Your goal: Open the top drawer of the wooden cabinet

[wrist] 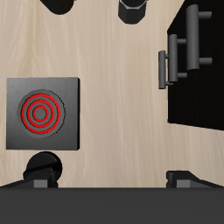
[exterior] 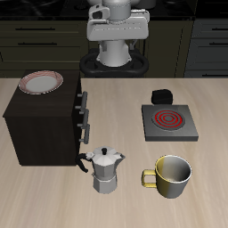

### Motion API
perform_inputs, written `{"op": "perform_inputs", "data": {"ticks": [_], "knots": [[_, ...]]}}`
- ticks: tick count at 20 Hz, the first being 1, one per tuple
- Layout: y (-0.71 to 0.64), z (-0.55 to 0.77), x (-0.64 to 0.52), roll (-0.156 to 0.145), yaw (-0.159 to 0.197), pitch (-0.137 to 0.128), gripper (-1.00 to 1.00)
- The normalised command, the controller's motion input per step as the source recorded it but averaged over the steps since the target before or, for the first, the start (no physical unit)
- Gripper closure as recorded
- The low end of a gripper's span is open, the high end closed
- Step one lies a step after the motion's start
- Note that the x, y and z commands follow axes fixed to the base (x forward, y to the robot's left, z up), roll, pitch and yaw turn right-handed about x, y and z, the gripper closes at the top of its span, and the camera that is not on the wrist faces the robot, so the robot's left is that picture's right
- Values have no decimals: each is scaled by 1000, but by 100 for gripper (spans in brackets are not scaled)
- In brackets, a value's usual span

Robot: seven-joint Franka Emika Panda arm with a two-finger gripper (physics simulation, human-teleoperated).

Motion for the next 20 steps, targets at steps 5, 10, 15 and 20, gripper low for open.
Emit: {"op": "perform_inputs", "data": {"ticks": [5,10,15,20], "knots": [[-15,20,111,-18,-15,5,-100],[61,4,193,-48,0,-15,-100],[267,-18,257,-27,-1,7,-100],[397,-27,265,15,38,-4,-100]]}}
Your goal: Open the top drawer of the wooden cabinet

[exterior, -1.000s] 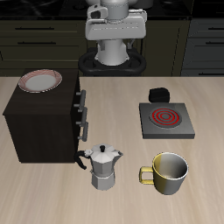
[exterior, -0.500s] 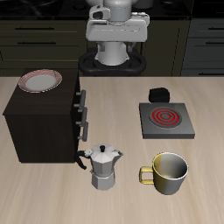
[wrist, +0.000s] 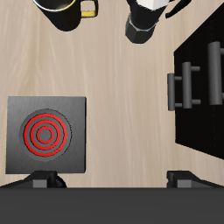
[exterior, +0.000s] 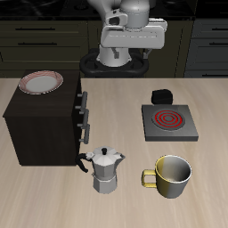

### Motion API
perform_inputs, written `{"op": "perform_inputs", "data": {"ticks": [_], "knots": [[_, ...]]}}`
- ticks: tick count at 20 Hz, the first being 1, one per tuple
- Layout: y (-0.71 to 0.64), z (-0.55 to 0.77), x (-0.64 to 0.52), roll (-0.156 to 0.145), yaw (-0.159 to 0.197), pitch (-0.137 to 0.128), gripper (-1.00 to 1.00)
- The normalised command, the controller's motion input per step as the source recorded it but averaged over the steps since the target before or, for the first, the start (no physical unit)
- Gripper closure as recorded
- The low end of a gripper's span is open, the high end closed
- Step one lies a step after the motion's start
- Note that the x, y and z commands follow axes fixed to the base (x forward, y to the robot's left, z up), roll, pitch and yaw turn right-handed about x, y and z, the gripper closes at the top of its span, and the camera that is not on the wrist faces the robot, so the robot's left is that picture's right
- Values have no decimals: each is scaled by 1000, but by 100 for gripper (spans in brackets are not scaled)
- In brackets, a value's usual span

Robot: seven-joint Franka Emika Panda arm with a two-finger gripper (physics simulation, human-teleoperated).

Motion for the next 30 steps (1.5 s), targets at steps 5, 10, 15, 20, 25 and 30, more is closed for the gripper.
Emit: {"op": "perform_inputs", "data": {"ticks": [5,10,15,20,25,30], "knots": [[235,157,354,-42,15,-22,-100],[80,162,398,-48,-10,15,-100],[20,85,275,-22,-14,-2,-100],[28,87,310,-23,8,-8,-100],[-200,-10,173,-123,-4,-26,-100],[-224,-220,213,-201,57,-10,-100]]}}
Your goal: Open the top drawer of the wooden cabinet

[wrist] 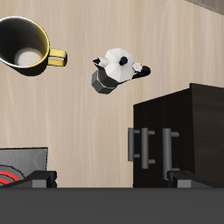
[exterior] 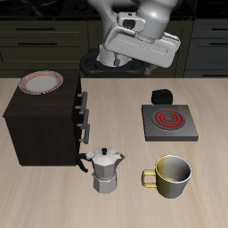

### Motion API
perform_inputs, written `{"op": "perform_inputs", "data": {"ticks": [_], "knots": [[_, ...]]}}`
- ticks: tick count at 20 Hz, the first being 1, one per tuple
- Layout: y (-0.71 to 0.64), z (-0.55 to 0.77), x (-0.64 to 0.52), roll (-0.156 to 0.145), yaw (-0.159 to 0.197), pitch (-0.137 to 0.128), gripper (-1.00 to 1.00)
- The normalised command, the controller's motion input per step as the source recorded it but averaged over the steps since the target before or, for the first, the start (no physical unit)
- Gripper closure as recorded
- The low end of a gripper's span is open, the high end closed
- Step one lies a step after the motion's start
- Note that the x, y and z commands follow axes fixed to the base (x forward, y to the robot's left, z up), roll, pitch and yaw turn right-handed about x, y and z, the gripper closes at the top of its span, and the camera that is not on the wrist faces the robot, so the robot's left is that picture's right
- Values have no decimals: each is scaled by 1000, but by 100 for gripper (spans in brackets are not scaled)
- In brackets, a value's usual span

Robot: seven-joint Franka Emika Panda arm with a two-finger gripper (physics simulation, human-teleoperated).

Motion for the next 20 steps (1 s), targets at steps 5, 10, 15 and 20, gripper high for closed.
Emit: {"op": "perform_inputs", "data": {"ticks": [5,10,15,20], "knots": [[-28,-400,208,-257,86,-33,-100],[77,-306,94,-142,2,37,-100],[71,-310,-148,-191,-21,28,-100],[-169,-55,-116,-123,-43,6,-100]]}}
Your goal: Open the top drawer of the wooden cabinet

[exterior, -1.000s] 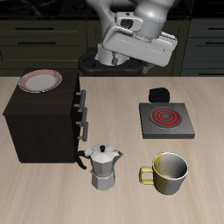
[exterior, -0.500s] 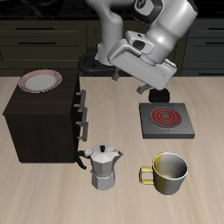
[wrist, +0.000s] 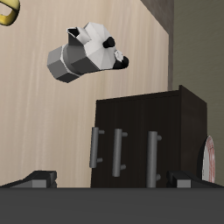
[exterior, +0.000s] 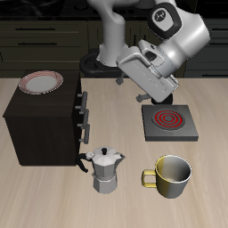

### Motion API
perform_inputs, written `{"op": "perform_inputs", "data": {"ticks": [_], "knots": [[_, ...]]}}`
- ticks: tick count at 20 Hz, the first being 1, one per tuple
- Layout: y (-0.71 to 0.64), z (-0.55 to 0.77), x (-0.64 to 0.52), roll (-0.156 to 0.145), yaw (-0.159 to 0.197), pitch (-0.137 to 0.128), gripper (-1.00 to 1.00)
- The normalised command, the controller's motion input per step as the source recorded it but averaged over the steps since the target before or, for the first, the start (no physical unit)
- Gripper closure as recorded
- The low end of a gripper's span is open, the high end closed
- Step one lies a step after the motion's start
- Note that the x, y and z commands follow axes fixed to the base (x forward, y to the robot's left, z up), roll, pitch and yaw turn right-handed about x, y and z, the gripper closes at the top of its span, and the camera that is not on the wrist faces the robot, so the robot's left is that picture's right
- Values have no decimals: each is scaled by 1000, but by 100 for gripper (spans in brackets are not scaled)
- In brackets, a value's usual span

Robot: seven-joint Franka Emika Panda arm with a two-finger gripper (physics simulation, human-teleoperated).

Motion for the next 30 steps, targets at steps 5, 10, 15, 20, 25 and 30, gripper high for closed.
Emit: {"op": "perform_inputs", "data": {"ticks": [5,10,15,20,25,30], "knots": [[-284,4,6,-20,-1,-7,-100],[-322,-33,-26,-79,-31,29,-100],[-218,-72,-14,-36,-3,9,-100],[-214,-81,-5,-17,-14,18,-100],[-223,-136,52,-34,9,21,-100],[-207,-103,78,-40,4,15,-100]]}}
